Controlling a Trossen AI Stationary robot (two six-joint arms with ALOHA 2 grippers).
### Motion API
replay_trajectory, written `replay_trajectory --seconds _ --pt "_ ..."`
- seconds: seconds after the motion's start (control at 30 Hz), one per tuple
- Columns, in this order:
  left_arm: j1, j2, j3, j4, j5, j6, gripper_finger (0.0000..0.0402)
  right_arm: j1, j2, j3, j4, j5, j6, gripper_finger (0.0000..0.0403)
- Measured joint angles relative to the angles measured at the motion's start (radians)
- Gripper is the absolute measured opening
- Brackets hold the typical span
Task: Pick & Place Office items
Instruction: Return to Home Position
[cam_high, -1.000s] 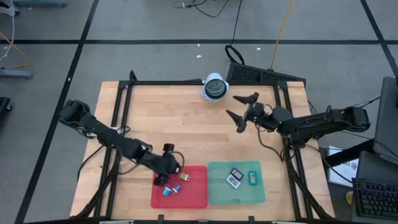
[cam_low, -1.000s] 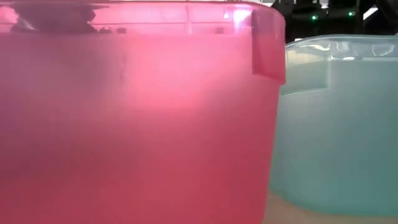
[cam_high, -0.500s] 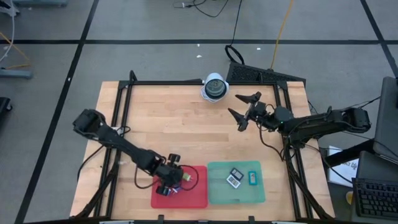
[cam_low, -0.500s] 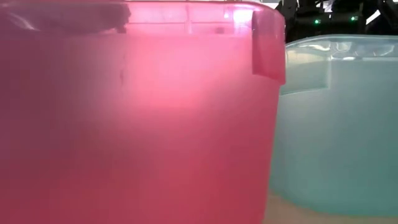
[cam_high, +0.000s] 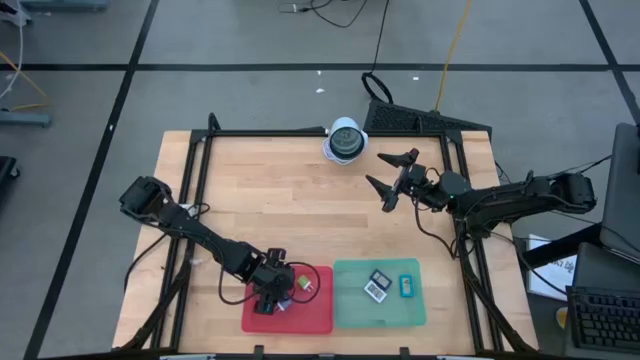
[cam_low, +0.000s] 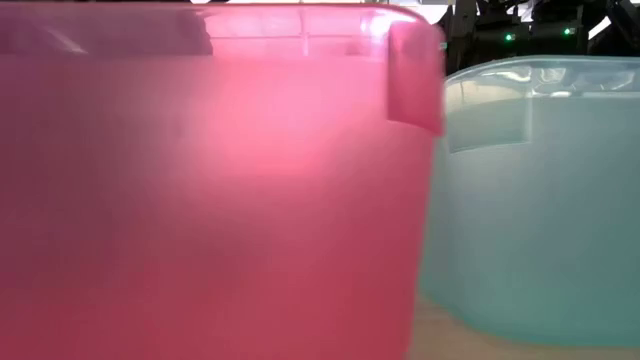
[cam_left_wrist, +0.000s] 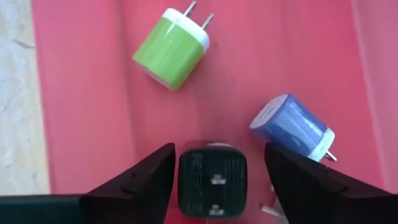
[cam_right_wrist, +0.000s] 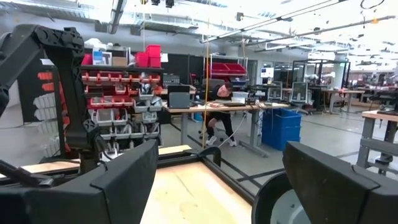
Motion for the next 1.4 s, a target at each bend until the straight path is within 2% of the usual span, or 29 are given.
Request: replay_trajectory --seconds 0.17,0.33,0.47,0.6,0.7,0.77,0.83,0.93,1.03,1.13,1.27,1.33,1.4 --pt "0.018 -0.058 0.02 -0.157 0.002 0.03 0.0276 0.0 0.0 0.0 -0.014 0.0 0.015 0.0334" --pt "0.037 -0.224 0.026 -0.206 -0.046 0.027 0.0292 0.0 0.0 0.0 -0.014 0.0 0.014 0.0334" --pt "0.019 -0.416 0.027 -0.187 -0.166 0.091 0.0295 0.0 0.0 0.0 -0.021 0.0 0.012 0.0334" --pt "-0.019 -0.628 0.012 -0.142 -0.302 0.084 0.0296 0.0 0.0 0.0 -0.025 0.0 0.012 0.0334" --pt "-0.059 -0.796 -0.05 -0.125 -0.441 0.183 0.0296 0.0 0.0 0.0 -0.025 0.0 0.012 0.0334" --pt "-0.062 -0.895 -0.09 -0.18 -0.561 0.271 0.0296 0.0 0.0 0.0 -0.025 0.0 0.01 0.0334" --pt "-0.057 -0.979 -0.135 -0.178 -0.645 0.233 0.0296 0.0 0.0 0.0 -0.025 0.0 0.0 0.0334" --pt "-0.049 -1.075 -0.217 -0.104 -0.697 0.176 0.0296 0.0 0.0 0.0 -0.025 0.0 -0.01 0.0334" --pt "-0.034 -1.122 -0.346 0.029 -0.706 0.227 0.0297 0.0 0.0 0.0 -0.025 0.0 -0.01 0.0334" --pt "-0.014 -1.143 -0.524 0.305 -0.656 0.343 0.0297 0.0 0.0 0.0 -0.026 0.0 -0.011 0.0334" --pt "0.053 -1.168 -0.763 0.754 -0.431 0.434 0.0296 0.0 0.0 0.0 -0.026 0.0 -0.011 0.0334" --pt "0.104 -1.21 -0.854 0.859 -0.341 0.403 0.0296 0.0 0.0 0.0 -0.028 0.0 -0.01 0.0334" --pt "0.154 -1.262 -0.917 0.905 -0.297 0.35 0.0296 0.0 0.0 0.0 -0.044 0.0 0.002 0.0334"
